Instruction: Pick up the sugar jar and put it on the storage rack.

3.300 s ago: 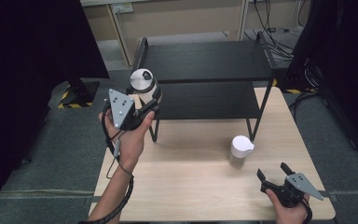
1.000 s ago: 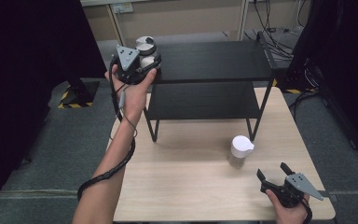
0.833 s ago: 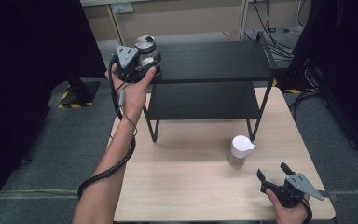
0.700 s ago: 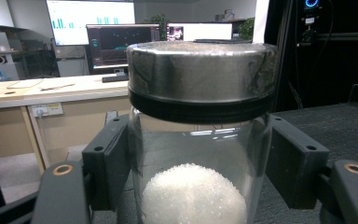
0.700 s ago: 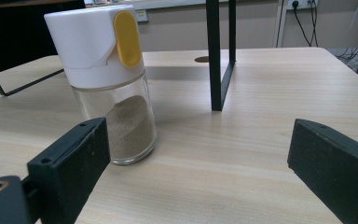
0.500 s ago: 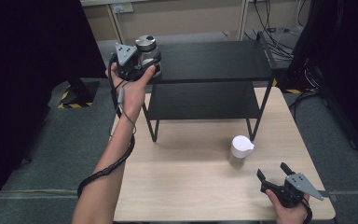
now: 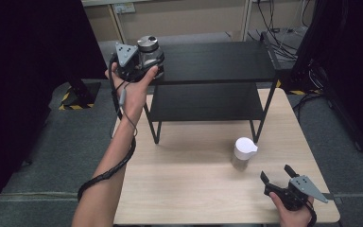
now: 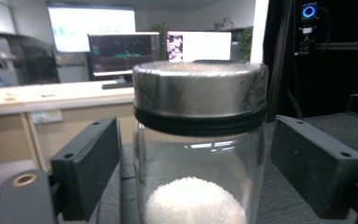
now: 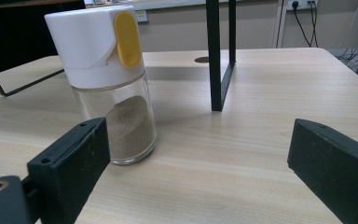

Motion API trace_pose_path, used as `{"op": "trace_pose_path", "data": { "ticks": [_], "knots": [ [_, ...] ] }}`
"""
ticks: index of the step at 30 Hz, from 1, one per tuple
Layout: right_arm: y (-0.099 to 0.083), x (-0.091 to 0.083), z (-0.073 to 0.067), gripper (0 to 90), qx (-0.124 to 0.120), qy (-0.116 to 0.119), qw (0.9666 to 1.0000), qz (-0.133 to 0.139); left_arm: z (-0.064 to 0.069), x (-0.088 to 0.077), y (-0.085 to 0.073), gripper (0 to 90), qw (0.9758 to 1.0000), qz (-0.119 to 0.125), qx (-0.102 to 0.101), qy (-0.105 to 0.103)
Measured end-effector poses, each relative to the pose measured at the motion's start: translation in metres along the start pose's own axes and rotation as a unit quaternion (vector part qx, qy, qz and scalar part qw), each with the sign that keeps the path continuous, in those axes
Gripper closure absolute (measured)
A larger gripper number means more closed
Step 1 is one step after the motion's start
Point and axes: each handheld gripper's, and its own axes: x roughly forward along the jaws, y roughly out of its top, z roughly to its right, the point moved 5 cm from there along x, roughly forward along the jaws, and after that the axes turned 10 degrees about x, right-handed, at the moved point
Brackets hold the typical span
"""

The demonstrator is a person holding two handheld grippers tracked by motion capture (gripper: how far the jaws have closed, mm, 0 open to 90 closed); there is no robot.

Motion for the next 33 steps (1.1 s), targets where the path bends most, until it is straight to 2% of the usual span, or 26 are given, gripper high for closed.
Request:
{"op": "trace_pose_path", "data": {
  "ticks": [5, 8, 15, 20, 28, 33],
  "knots": [
    [0.000, 0.000, 0.000, 5.9, 0.000, 0.000, 1.0000, 0.000, 0.005, -0.007, -0.002, 11.5, 0.9998, 0.018, 0.010, 0.003],
    [0.000, 0.000, 0.000, 5.9, 0.000, 0.001, 1.0000, 0.000, 0.007, -0.013, -0.006, 11.3, 0.9995, 0.029, 0.007, 0.010],
    [0.000, 0.000, 0.000, 5.9, -0.001, 0.000, 1.0000, 0.000, 0.010, -0.024, -0.013, 10.8, 0.9992, 0.039, 0.007, 0.003],
    [0.000, 0.000, 0.000, 5.9, 0.000, 0.000, 1.0000, 0.001, 0.013, -0.032, -0.019, 10.8, 0.9984, 0.055, 0.006, -0.005],
    [0.000, 0.000, 0.000, 5.9, 0.000, 0.000, 1.0000, 0.001, 0.018, -0.042, -0.031, 10.8, 0.9979, 0.065, 0.005, -0.006],
    [0.000, 0.000, 0.000, 5.9, -0.001, 0.000, 1.0000, 0.000, 0.023, -0.051, -0.044, 10.7, 0.9973, 0.072, 0.002, -0.016]
  ]
}}
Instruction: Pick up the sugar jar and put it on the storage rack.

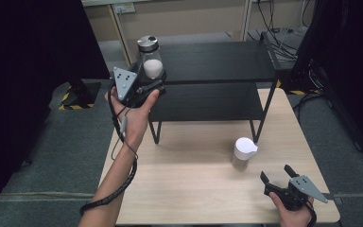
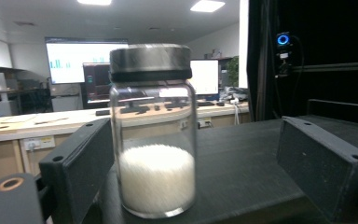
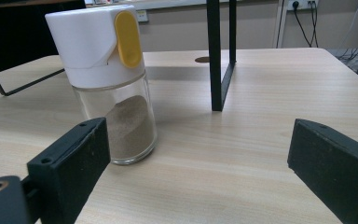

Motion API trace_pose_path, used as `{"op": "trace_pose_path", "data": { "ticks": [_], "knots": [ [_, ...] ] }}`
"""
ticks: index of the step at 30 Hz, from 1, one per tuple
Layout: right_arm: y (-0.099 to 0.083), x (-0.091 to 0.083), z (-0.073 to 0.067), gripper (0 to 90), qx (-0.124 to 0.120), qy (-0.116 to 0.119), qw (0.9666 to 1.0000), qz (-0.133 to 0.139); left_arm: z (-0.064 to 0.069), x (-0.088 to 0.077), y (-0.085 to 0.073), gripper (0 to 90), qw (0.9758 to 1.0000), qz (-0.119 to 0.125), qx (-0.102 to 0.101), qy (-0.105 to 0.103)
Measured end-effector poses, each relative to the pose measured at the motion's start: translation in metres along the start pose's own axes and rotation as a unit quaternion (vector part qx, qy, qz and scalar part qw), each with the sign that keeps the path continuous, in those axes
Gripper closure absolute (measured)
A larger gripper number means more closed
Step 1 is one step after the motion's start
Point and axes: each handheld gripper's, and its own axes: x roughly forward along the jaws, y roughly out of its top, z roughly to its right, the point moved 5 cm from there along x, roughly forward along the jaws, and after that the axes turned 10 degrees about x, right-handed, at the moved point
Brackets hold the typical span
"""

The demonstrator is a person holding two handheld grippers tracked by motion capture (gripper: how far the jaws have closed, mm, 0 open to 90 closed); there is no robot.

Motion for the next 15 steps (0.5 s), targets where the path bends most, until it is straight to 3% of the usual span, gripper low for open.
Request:
{"op": "trace_pose_path", "data": {
  "ticks": [7, 15],
  "knots": [
    [0.000, 0.000, 0.000, 5.9, 0.000, 0.000, 1.0000, 0.001, 0.006, -0.012, -0.018, 10.5, 0.9999, 0.004, -0.005, -0.015],
    [0.000, 0.000, 0.000, 5.9, -0.001, -0.001, 1.0000, 0.001, 0.012, -0.024, -0.034, 10.4, 0.9998, 0.005, -0.006, -0.019]
  ]
}}
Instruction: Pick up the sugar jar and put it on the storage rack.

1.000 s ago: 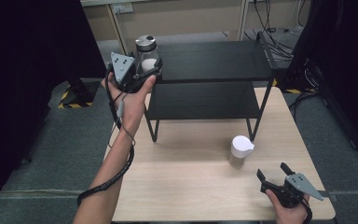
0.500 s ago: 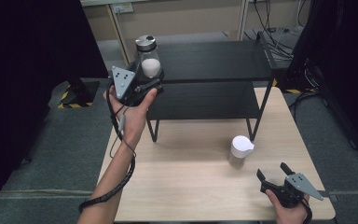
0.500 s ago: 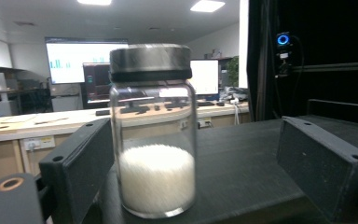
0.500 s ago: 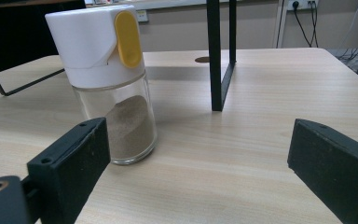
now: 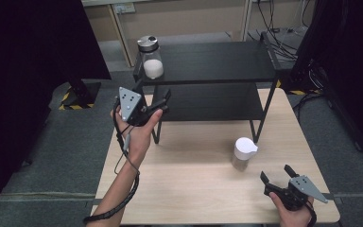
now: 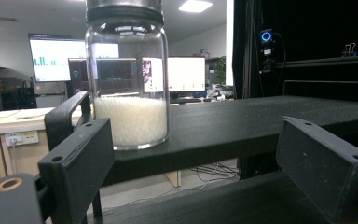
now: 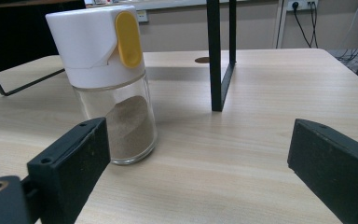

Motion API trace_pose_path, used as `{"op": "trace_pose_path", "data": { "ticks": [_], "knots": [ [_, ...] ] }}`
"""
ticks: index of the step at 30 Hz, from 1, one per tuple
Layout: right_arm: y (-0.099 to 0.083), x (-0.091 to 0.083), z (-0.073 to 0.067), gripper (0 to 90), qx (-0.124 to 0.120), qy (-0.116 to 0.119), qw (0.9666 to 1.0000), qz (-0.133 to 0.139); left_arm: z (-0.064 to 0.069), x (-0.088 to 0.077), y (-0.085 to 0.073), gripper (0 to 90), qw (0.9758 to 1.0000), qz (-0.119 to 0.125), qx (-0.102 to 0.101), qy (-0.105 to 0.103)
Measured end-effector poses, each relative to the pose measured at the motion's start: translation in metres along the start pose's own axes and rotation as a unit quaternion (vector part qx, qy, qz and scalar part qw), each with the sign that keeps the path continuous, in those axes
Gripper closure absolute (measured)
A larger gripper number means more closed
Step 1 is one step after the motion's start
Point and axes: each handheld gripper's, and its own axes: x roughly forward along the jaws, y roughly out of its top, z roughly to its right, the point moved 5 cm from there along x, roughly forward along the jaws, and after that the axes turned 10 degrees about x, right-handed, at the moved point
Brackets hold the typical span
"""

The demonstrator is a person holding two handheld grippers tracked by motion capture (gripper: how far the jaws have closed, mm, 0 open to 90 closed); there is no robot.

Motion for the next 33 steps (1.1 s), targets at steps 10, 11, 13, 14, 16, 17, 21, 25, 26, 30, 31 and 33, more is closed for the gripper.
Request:
{"op": "trace_pose_path", "data": {
  "ticks": [10, 11, 13, 14, 16, 17, 21, 25, 26, 30, 31, 33],
  "knots": [
    [0.000, 0.000, 0.000, 5.9, -0.001, 0.000, 1.0000, -0.001, 0.007, -0.014, -0.018, 10.4, 0.9999, -0.004, 0.006, -0.008],
    [0.000, 0.000, 0.000, 5.9, -0.001, 0.000, 1.0000, -0.001, 0.008, -0.015, -0.020, 10.4, 0.9999, -0.005, 0.005, -0.008],
    [0.000, 0.000, 0.000, 5.9, 0.000, 0.000, 1.0000, 0.000, 0.009, -0.018, -0.026, 10.4, 0.9999, -0.007, 0.002, -0.013],
    [0.000, 0.000, 0.000, 5.9, -0.001, 0.000, 1.0000, -0.001, 0.010, -0.019, -0.029, 10.4, 0.9999, -0.007, 0.001, -0.013],
    [0.000, 0.000, 0.000, 5.9, -0.001, 0.000, 1.0000, -0.001, 0.011, -0.022, -0.034, 10.4, 0.9999, -0.009, -0.002, -0.015],
    [0.000, 0.000, 0.000, 5.9, -0.001, 0.000, 1.0000, -0.001, 0.012, -0.023, -0.036, 10.4, 0.9998, -0.009, -0.004, -0.016],
    [0.000, 0.000, 0.000, 5.9, -0.001, 0.000, 1.0000, 0.000, 0.013, -0.029, -0.046, 10.3, 0.9998, -0.013, -0.005, -0.017],
    [0.000, 0.000, 0.000, 5.9, -0.001, 0.000, 1.0000, 0.000, 0.014, -0.035, -0.056, 10.2, 0.9996, -0.017, -0.007, -0.019],
    [0.000, 0.000, 0.000, 5.9, -0.001, 0.000, 1.0000, 0.000, 0.015, -0.036, -0.058, 10.1, 0.9996, -0.019, -0.007, -0.020],
    [0.000, 0.000, 0.000, 5.9, -0.002, 0.000, 1.0000, 0.000, 0.016, -0.042, -0.067, 10.0, 0.9995, -0.022, -0.008, -0.021],
    [0.000, 0.000, 0.000, 5.9, -0.002, 0.000, 1.0000, 0.000, 0.016, -0.044, -0.070, 10.0, 0.9994, -0.024, -0.009, -0.022],
    [0.000, 0.000, 0.000, 5.9, -0.002, 0.000, 1.0000, -0.001, 0.017, -0.046, -0.075, 10.0, 0.9993, -0.027, -0.010, -0.022]
  ]
}}
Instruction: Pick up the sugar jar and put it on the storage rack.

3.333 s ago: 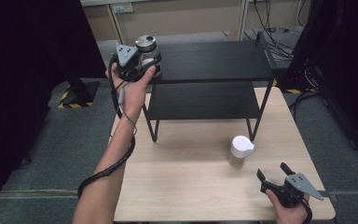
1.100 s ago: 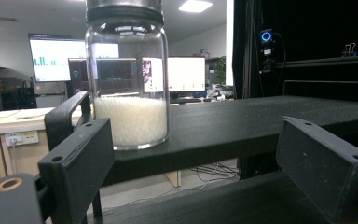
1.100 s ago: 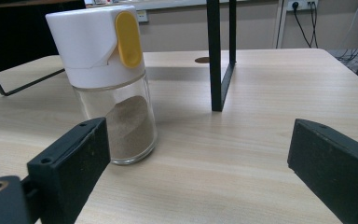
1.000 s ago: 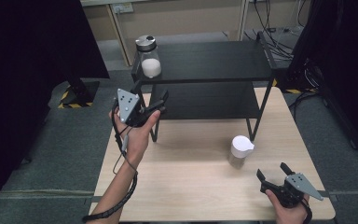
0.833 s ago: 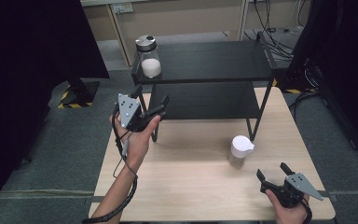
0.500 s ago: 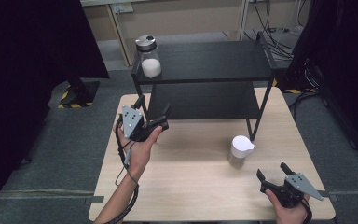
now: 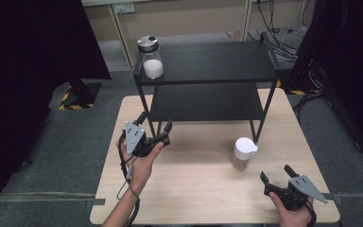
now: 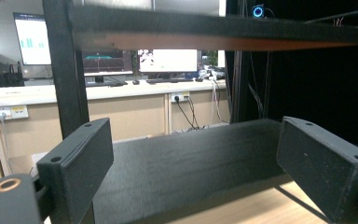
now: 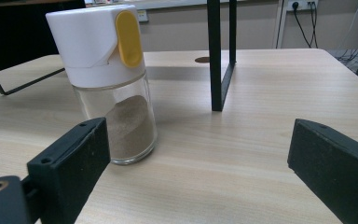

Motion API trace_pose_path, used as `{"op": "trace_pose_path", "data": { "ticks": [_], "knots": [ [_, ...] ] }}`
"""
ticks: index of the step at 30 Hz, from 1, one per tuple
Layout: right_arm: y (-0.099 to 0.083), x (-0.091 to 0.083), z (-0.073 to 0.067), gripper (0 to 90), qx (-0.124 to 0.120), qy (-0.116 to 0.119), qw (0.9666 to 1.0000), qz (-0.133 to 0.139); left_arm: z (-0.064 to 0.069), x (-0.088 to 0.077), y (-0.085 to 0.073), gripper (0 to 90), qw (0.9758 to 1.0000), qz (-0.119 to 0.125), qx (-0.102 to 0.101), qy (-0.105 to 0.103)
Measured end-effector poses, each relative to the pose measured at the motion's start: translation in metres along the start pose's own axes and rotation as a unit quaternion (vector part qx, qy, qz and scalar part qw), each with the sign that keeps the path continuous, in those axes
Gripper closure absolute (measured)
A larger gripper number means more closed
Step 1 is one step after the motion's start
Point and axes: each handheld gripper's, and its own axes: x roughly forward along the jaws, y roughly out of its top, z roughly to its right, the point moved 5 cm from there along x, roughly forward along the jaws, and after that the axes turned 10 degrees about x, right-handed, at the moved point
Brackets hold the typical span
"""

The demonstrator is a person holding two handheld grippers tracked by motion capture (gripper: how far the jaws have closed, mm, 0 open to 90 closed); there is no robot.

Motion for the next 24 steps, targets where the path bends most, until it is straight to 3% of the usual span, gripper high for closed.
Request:
{"op": "trace_pose_path", "data": {
  "ticks": [11, 24],
  "knots": [
    [0.000, 0.000, 0.000, 5.9, -0.001, 0.000, 1.0000, 0.000, 0.003, -0.006, -0.022, 9.7, 0.9998, -0.019, 0.001, -0.005],
    [0.000, 0.000, 0.000, 5.9, -0.001, 0.000, 1.0000, 0.001, 0.006, -0.012, -0.049, 9.4, 0.9986, -0.049, -0.017, -0.010]
  ]
}}
